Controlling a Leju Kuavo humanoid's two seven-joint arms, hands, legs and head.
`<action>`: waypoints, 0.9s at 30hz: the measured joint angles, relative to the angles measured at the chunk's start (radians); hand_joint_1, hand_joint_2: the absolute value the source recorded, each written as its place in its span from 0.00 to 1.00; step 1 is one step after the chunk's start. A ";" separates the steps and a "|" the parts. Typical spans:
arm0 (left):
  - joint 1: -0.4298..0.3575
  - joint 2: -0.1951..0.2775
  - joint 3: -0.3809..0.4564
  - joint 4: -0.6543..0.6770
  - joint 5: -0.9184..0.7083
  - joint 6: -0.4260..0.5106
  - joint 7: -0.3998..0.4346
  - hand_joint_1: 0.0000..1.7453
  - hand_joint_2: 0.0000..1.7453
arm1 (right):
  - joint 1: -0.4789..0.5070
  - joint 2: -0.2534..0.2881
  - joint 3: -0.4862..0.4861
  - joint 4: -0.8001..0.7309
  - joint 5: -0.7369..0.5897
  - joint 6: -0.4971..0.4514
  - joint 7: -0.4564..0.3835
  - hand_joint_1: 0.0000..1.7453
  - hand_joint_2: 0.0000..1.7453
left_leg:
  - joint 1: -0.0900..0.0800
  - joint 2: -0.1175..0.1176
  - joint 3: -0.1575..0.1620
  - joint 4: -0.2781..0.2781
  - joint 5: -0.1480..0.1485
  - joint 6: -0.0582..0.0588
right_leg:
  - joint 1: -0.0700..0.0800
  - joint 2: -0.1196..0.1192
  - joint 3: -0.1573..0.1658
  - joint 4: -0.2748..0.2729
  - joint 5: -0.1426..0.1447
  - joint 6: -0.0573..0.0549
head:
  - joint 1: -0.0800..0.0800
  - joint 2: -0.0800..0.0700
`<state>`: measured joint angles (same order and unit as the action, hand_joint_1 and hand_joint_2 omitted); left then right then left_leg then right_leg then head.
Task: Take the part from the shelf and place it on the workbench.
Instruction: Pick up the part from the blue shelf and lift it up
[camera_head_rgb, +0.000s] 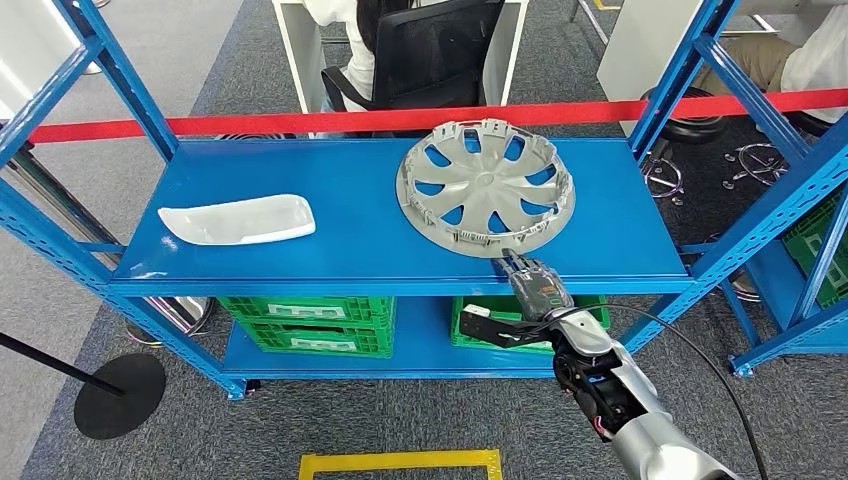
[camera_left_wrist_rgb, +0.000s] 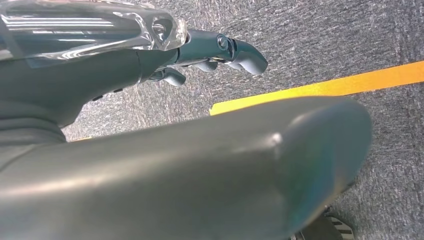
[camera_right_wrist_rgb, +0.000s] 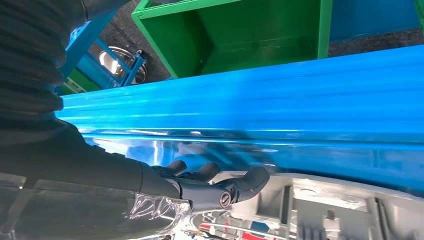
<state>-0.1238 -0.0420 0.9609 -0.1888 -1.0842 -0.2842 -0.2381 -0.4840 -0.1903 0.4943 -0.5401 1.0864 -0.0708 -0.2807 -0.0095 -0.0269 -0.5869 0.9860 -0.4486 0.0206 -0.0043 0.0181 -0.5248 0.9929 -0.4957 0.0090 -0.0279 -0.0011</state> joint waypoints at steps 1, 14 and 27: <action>0.000 0.000 0.000 0.000 0.000 0.000 0.000 0.00 0.00 | 0.000 0.001 0.002 0.000 0.000 0.000 0.000 0.00 1.00 | 0.000 0.000 0.000 0.000 0.000 0.000 | 0.000 0.000 0.000 0.000 0.000 0.000 | 0.000 0.000; 0.001 0.000 0.001 0.000 0.006 0.000 -0.007 0.00 0.00 | 0.001 -0.009 0.028 -0.069 -0.026 -0.038 -0.003 0.00 1.00 | 0.000 0.000 -0.001 0.000 0.000 0.000 | 0.000 0.000 -0.001 0.000 0.000 0.000 | 0.000 0.000; 0.022 0.000 0.004 0.000 0.008 0.015 -0.006 0.00 0.00 | 0.128 -0.134 0.052 -0.672 -0.015 -0.109 0.104 0.00 1.00 | 0.000 -0.001 -0.003 0.000 -0.001 -0.001 | -0.001 0.000 -0.003 0.000 -0.002 0.001 | 0.000 0.000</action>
<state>-0.1022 -0.0424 0.9651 -0.1888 -1.0759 -0.2690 -0.2439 -0.3562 -0.3246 0.5460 -1.2118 1.0714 -0.1802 -0.1767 -0.0097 -0.0281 -0.5895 0.9861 -0.4498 0.0200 -0.0051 0.0177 -0.5276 0.9929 -0.4974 0.0101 -0.0280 -0.0011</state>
